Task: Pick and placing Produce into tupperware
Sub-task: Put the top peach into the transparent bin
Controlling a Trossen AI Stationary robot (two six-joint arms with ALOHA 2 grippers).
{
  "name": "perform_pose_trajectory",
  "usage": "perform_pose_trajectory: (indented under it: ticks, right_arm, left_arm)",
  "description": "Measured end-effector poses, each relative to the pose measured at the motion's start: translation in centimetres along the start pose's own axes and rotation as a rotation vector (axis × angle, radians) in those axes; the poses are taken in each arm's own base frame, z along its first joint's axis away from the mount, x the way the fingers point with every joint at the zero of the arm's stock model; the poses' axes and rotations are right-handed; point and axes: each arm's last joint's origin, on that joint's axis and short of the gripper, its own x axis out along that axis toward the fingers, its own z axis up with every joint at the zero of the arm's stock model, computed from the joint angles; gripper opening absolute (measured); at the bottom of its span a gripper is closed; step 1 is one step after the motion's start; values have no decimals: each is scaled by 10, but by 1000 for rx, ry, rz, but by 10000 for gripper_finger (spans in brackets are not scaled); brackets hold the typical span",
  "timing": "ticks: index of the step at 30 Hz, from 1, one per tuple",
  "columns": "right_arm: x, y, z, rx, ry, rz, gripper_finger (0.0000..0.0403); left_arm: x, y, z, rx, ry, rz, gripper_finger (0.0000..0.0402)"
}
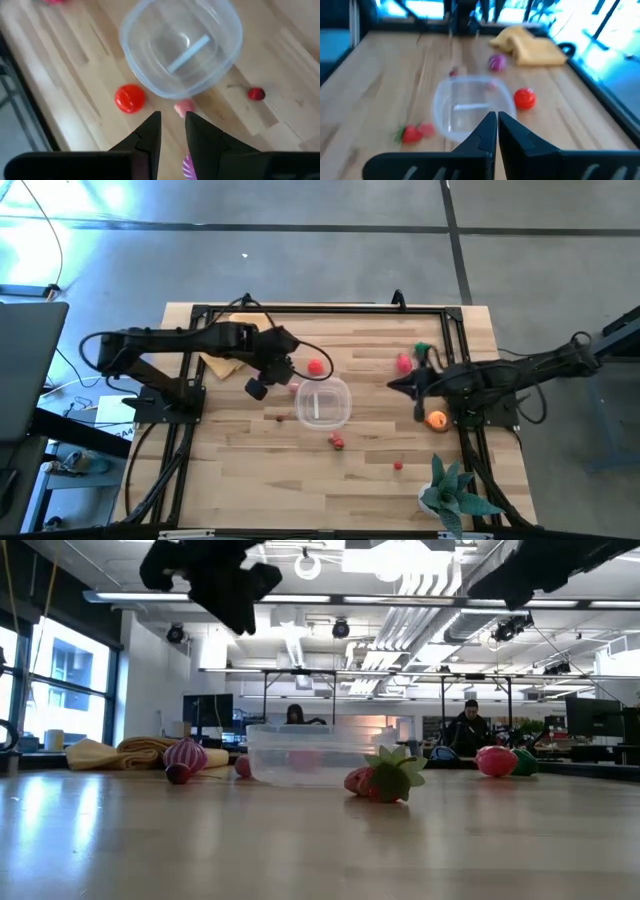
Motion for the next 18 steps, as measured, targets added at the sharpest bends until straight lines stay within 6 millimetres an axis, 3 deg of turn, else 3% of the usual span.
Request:
perform_pose_trajectory:
  ticks: [8,18]
  right_arm:
    - [-26,-19,1,61,-74,25,9]
    - [-25,-25,-2,37,-45,-8,9]
  left_arm:
    - [3,0,2,33,-62,-39,78]
    - [64,-23,-31,35,-30,-44,78]
